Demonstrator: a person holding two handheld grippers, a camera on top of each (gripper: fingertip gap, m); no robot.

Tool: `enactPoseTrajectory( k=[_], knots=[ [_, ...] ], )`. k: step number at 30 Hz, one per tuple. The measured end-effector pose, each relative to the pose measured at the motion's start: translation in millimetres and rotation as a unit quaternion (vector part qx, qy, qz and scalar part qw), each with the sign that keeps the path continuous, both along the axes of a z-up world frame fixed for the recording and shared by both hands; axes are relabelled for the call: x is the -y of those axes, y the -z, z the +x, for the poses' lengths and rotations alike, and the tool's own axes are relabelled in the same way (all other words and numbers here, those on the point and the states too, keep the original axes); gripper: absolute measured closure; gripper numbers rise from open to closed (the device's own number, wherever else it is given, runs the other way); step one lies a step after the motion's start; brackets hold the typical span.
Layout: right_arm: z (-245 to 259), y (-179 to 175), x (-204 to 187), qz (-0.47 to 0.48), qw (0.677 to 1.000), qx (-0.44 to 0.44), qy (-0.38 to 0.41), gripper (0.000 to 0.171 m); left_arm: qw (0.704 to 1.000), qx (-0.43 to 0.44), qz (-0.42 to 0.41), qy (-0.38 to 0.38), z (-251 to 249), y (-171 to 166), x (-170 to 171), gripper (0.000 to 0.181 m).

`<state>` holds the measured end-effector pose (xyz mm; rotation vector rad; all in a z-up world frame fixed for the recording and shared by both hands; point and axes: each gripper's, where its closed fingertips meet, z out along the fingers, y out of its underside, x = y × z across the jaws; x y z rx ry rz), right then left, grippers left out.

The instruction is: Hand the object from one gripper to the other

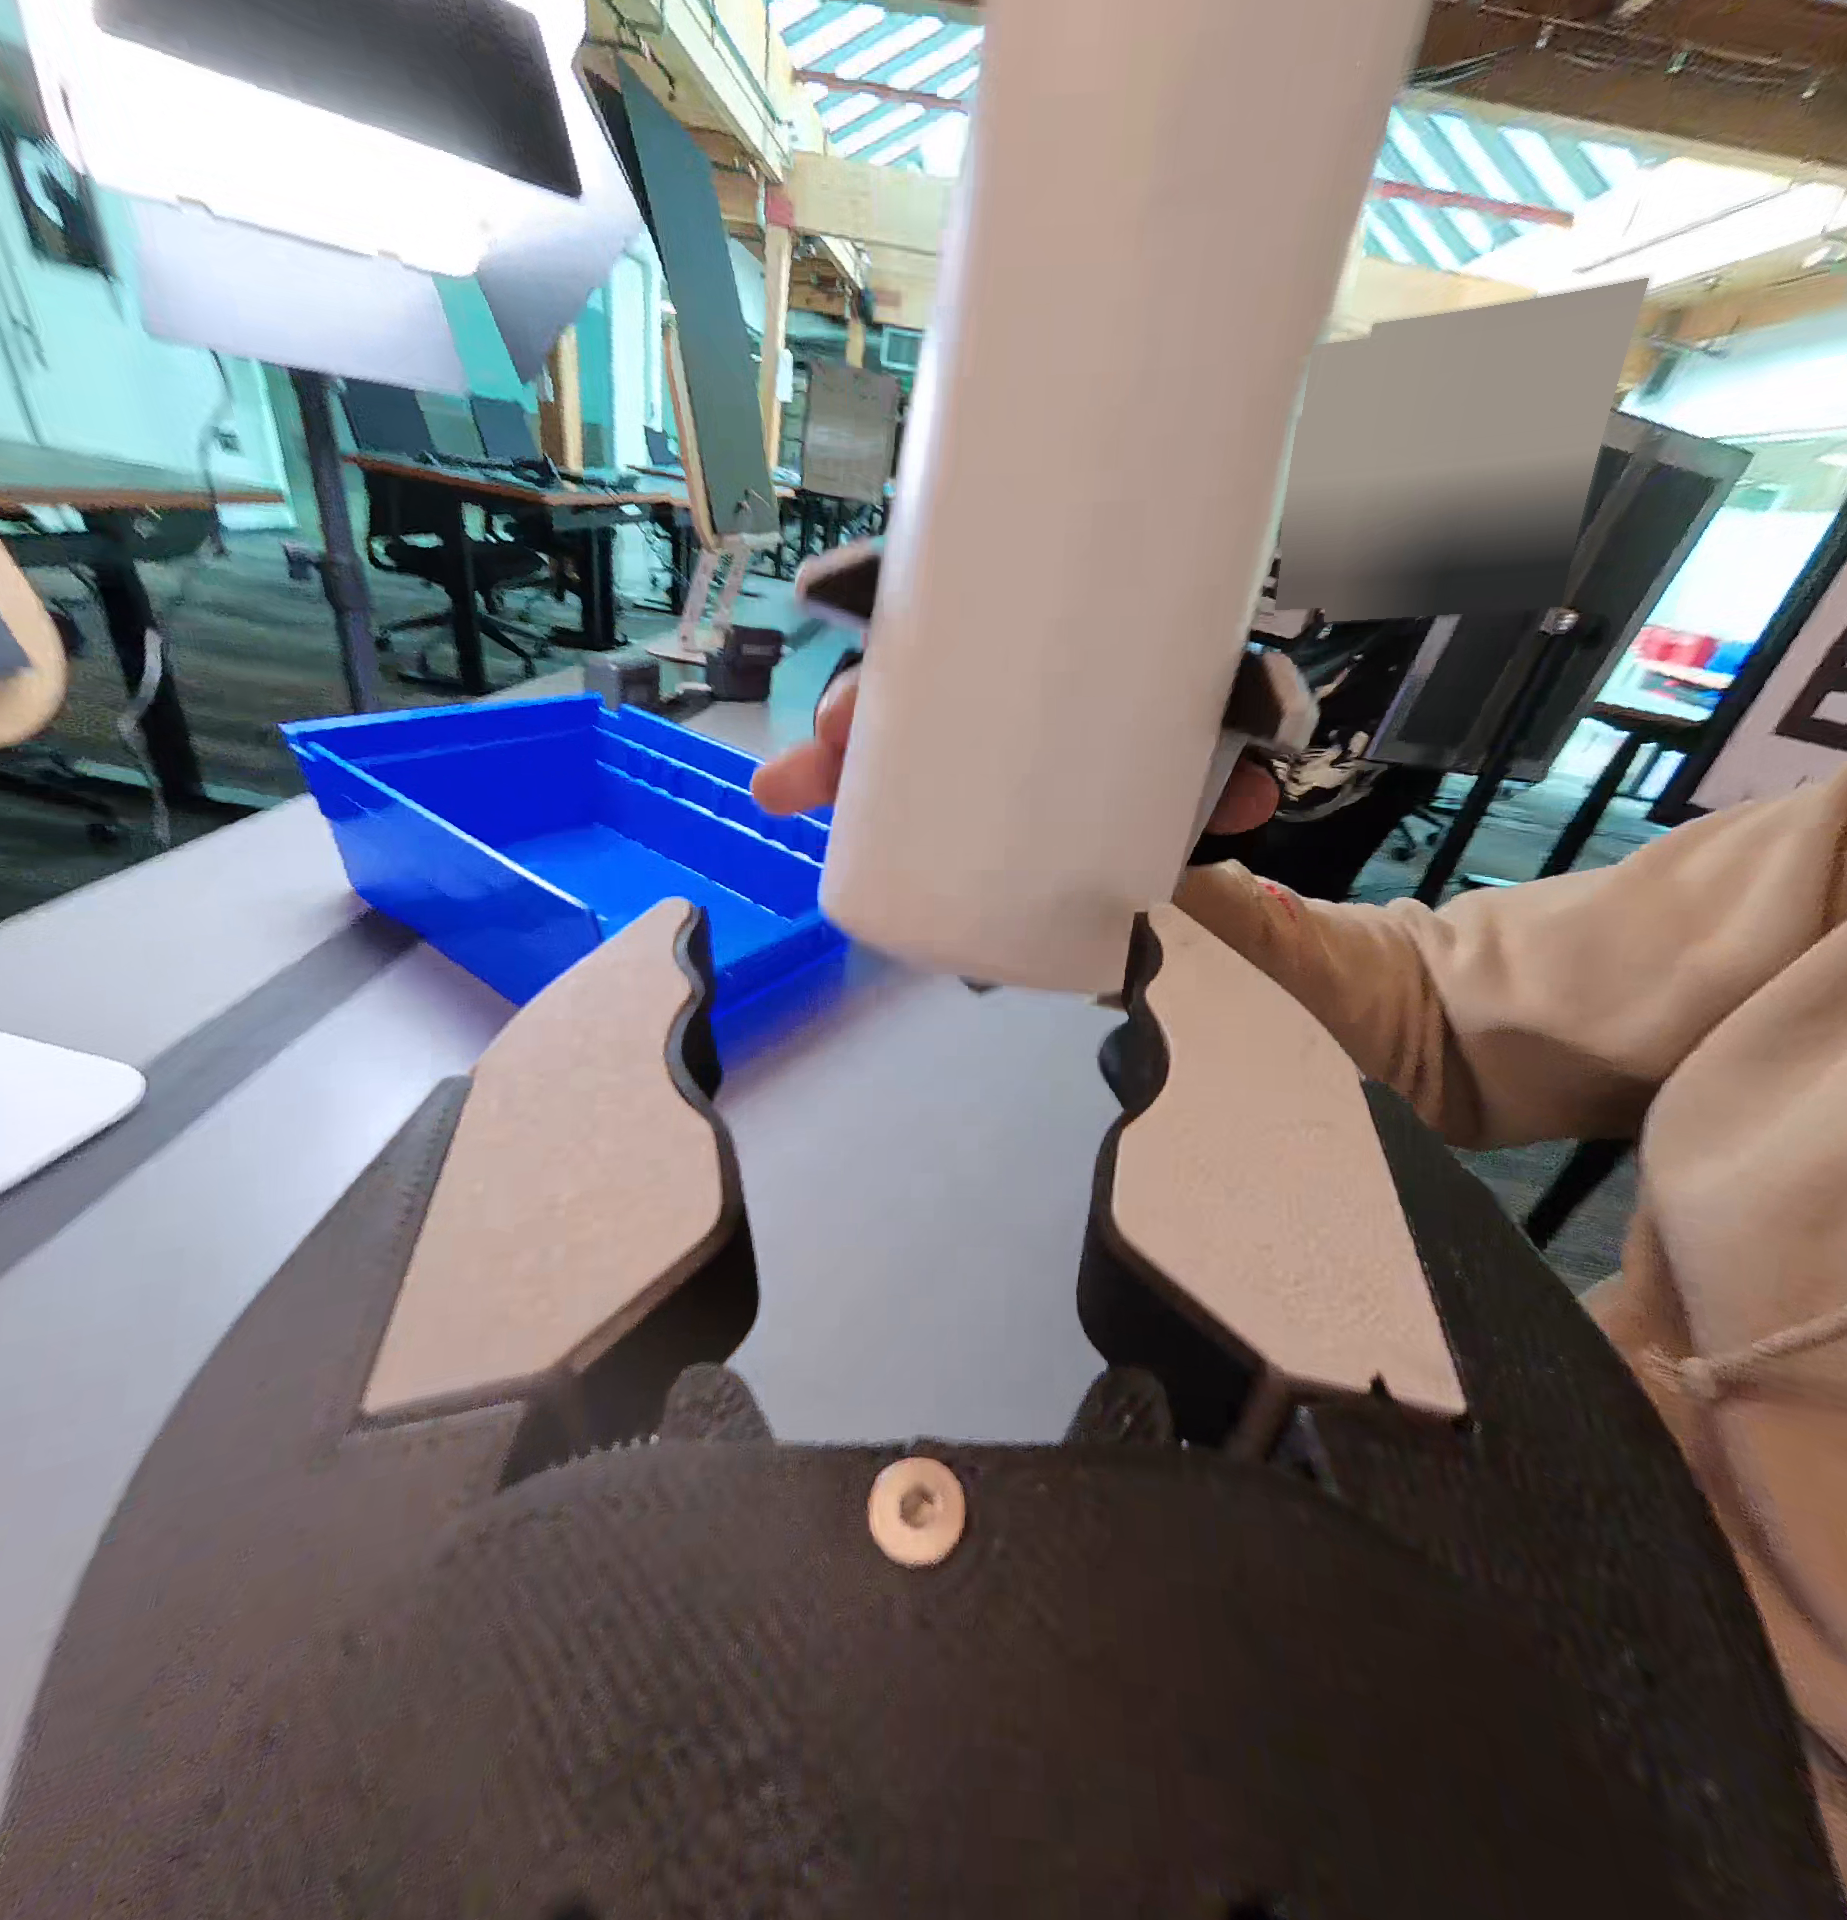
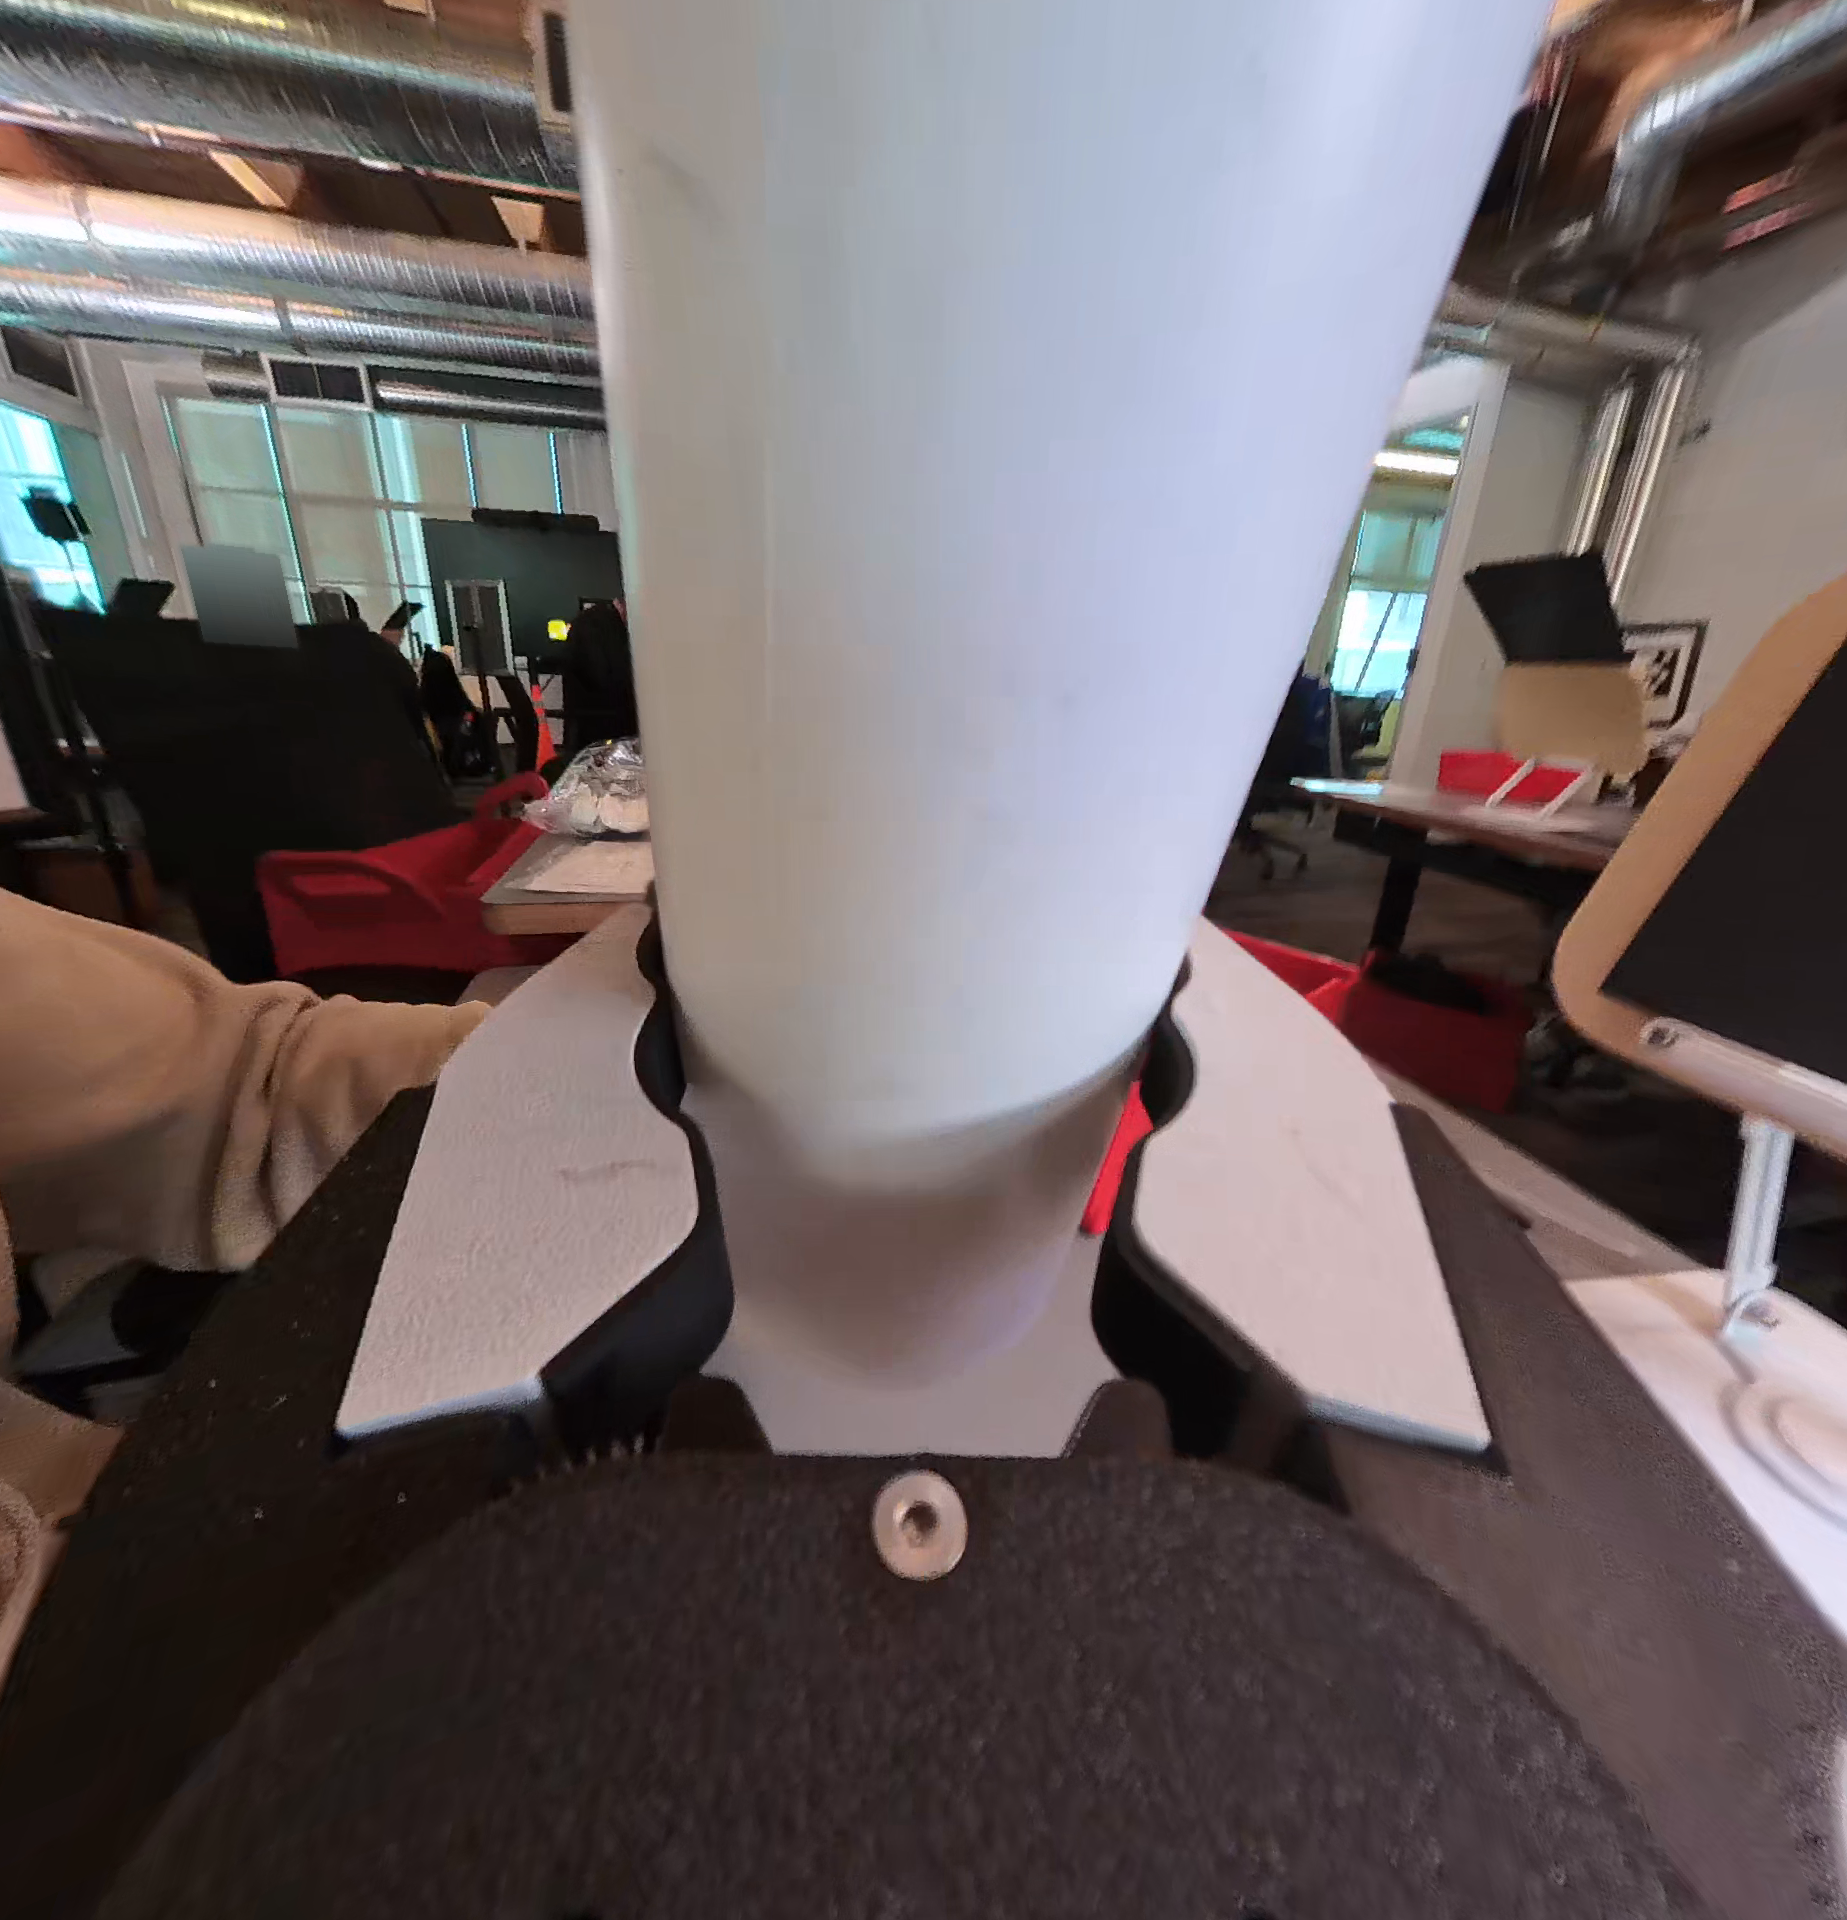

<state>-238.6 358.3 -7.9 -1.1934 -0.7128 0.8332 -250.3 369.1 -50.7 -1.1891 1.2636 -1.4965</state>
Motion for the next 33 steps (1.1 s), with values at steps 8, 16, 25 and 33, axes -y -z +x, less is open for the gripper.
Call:
enactPoseTrajectory(
  k=[8, 16, 25, 33],
  knots=[
    [-25.2, 7.4, 15.4, 0.019, 0.999, 0.033, -0.037, 0.084, 0.996, -0.052, 0.031, 0.065, 26.4, 27.8, 42.5, 0.093],
    [-15.7, 10.7, 9.6, -0.022, 0.996, 0.088, -0.012, 0.085, 0.999, 0.004, 0.010, 0.044, 19.5, 14.1, 30.1, 0.095],
    [-21.0, 24.0, 3.4, -0.057, 0.994, 0.090, -0.016, 0.081, 0.999, -0.015, 0.014, 0.041, 22.2, 18.8, 30.1, 0.094],
    [-23.0, 52.9, 4.6, -0.047, 0.977, 0.209, -0.006, 0.083, 0.999, -0.011, 0.036, 0.031, -14.1, -14.7, 15.4, 0.097]
  ],
)
